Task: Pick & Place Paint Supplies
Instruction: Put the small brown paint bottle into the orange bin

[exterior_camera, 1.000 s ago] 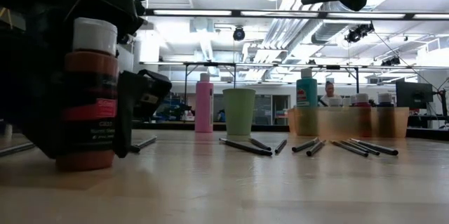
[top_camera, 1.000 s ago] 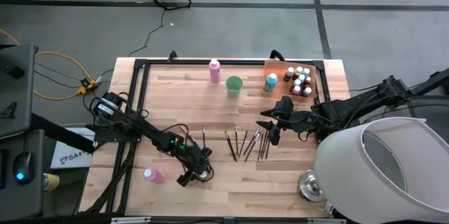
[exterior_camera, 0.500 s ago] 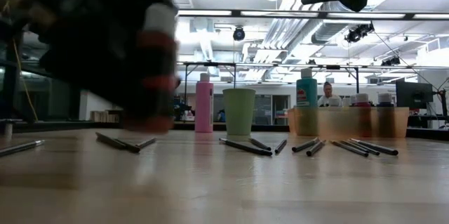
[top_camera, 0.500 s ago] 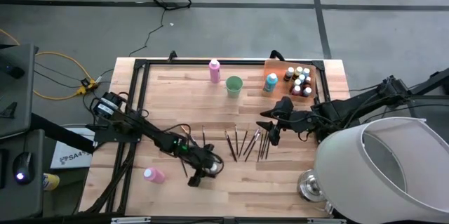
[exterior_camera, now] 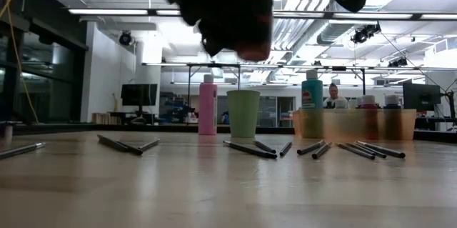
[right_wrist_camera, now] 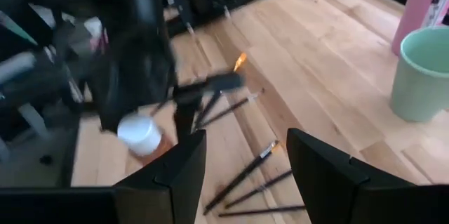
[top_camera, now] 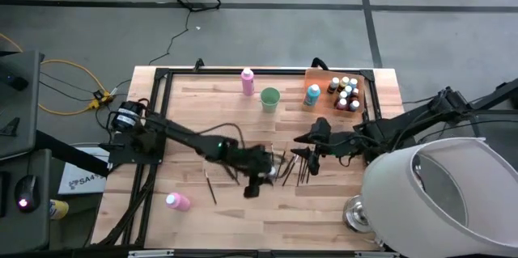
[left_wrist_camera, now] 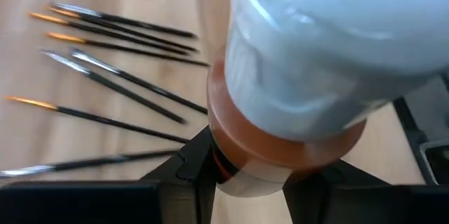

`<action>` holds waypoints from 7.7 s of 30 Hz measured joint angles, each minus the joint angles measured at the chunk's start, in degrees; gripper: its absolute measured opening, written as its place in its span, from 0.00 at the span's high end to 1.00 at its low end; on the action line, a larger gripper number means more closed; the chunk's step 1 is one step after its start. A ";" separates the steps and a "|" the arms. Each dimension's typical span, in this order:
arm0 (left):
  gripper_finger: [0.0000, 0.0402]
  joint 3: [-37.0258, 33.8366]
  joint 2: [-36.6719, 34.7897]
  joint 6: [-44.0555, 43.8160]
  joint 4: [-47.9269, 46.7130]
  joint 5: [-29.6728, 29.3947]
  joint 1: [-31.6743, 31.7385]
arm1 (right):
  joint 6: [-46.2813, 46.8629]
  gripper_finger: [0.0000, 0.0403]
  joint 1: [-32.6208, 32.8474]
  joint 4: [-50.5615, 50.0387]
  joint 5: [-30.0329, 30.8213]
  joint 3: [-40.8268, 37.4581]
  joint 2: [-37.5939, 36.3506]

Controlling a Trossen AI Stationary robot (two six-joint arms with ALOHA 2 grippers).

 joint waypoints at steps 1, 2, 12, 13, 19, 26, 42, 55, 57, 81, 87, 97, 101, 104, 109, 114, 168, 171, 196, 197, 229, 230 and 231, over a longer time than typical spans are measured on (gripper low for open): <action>0.70 1.40 0.00 0.38 -1.54 -0.03 0.73 | 0.11 0.52 0.17 0.14 0.09 0.00 0.73; 0.70 2.79 0.00 0.59 -3.08 -0.06 1.37 | 0.26 0.52 0.27 0.61 0.09 0.00 1.49; 0.70 8.14 -0.07 0.69 -8.65 0.31 4.65 | -0.13 0.52 1.65 8.93 1.94 -0.02 8.32; 0.70 8.14 -0.07 0.69 -9.03 0.35 4.65 | -0.15 0.52 1.69 9.58 2.05 -0.02 8.78; 0.70 8.22 -0.16 1.09 -11.75 0.39 4.50 | -1.61 0.52 1.68 12.02 1.92 -0.11 9.91; 0.70 8.25 -0.17 1.22 -13.37 0.45 4.49 | -2.58 0.52 1.63 13.71 -0.62 -0.11 9.71; 0.70 8.22 0.15 0.86 -13.29 -0.56 4.72 | -5.12 0.52 1.65 17.18 -6.33 0.20 9.60; 0.70 8.22 0.11 0.62 -13.48 -0.44 4.56 | -8.94 0.52 1.63 17.47 0.01 0.09 10.00; 0.70 8.22 0.09 0.62 -13.42 -0.43 4.56 | -9.12 0.52 1.63 18.32 -0.16 0.09 10.00; 0.70 8.22 0.01 0.23 -13.46 -0.13 4.51 | -10.25 0.52 1.63 26.92 -0.78 -0.02 16.75; 0.70 8.22 -0.04 0.28 -13.44 -0.44 4.54 | -10.46 0.54 1.60 26.82 2.00 -0.02 16.21; 0.70 8.22 -0.04 0.08 -13.58 -0.39 4.54 | -10.40 0.72 1.60 26.28 1.97 -0.02 16.21; 0.70 8.22 -0.04 0.25 -13.57 -0.20 4.54 | -9.92 0.72 1.62 26.17 1.95 -0.02 16.21; 0.67 8.22 -0.04 0.29 -13.53 -0.07 4.54 | -8.89 0.72 1.63 25.97 1.86 -0.02 16.21; 0.59 8.20 -0.04 0.73 -13.49 -0.11 4.54 | -8.33 0.72 1.60 25.93 1.82 -0.02 16.21; 0.54 8.22 -0.09 1.88 -13.27 0.62 4.54 | -6.34 0.72 1.52 24.75 1.52 -0.02 16.21; 0.44 8.18 -8.98 35.26 -26.09 18.88 45.19 | -1.64 0.72 -49.09 18.48 21.22 -0.03 14.81; 0.44 8.18 -8.98 36.16 -26.01 19.34 45.12 | 5.63 0.72 -51.52 12.12 21.49 -0.02 14.81; 0.44 8.18 -8.94 39.66 -25.40 21.44 45.04 | 19.25 0.72 -54.08 -4.97 19.08 -0.02 19.31; 0.44 8.18 -8.94 39.66 -25.47 21.44 45.04 | 20.87 0.72 -53.84 -6.94 19.13 -0.02 19.31; 0.44 8.16 -8.92 39.44 -25.85 21.38 45.04 | 35.27 0.70 -54.19 -17.07 21.06 0.00 19.31; 0.44 8.17 -8.92 39.44 -25.85 21.40 45.04 | 34.73 0.70 -54.39 -17.03 21.10 0.00 19.31; 0.44 8.16 -8.92 39.44 -25.85 21.38 45.04 | 34.57 0.70 -54.61 -17.02 21.11 0.00 19.31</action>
